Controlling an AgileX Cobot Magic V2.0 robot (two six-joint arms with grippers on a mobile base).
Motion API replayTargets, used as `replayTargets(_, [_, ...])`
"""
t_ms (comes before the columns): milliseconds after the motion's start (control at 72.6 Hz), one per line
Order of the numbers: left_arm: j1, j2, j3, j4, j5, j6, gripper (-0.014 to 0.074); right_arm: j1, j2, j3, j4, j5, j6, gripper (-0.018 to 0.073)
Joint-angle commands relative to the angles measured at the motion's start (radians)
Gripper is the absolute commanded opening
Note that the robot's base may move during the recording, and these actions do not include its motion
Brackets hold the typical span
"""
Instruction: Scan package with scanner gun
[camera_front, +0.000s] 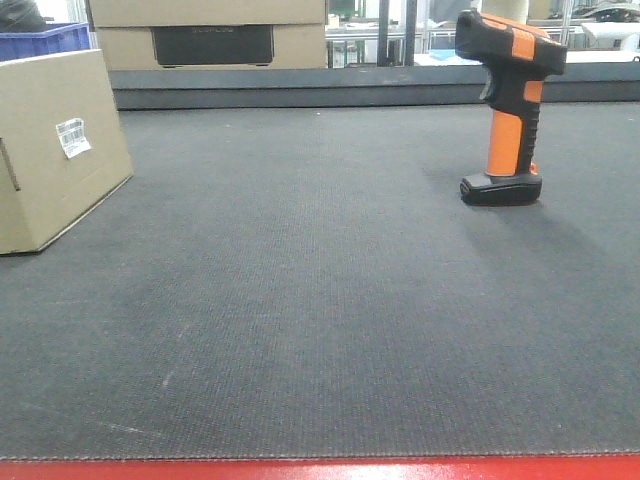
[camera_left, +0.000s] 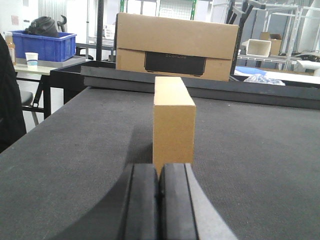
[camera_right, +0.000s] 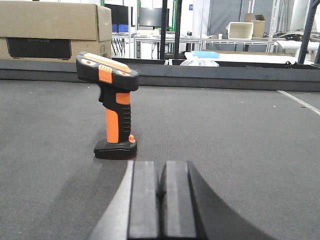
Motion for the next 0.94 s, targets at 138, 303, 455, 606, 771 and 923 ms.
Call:
replayTargets(138, [0.004, -0.006, -0.002, -0.006, -0.015, 0.014, -0.0111, -0.004, -0.004, 0.001, 0.000, -0.017, 0.000, -0.0169])
replayTargets(303, [0.004, -0.006, -0.002, -0.006, -0.018, 0.014, -0.0111, -0.004, -0.004, 0.001, 0.000, -0.017, 0.000, -0.0169])
replayTargets(455, [0.004, -0.006, -0.002, -0.006, -0.018, 0.014, -0.0111, -0.004, -0.004, 0.001, 0.000, -0.017, 0.000, -0.0169])
replayTargets(606, [0.004, -0.006, -0.002, -0.006, -0.018, 0.014, -0.0111, -0.004, -0.004, 0.001, 0.000, -0.017, 0.000, -0.0169])
replayTargets(771, [0.004, -0.006, -0.002, -0.006, -0.018, 0.014, -0.0111, -0.004, -0.004, 0.001, 0.000, -0.017, 0.000, -0.0169])
replayTargets(923, [0.004, -0.006, -0.002, -0.006, -0.018, 0.014, -0.0111, -0.004, -0.004, 0.001, 0.000, -0.017, 0.000, -0.0169])
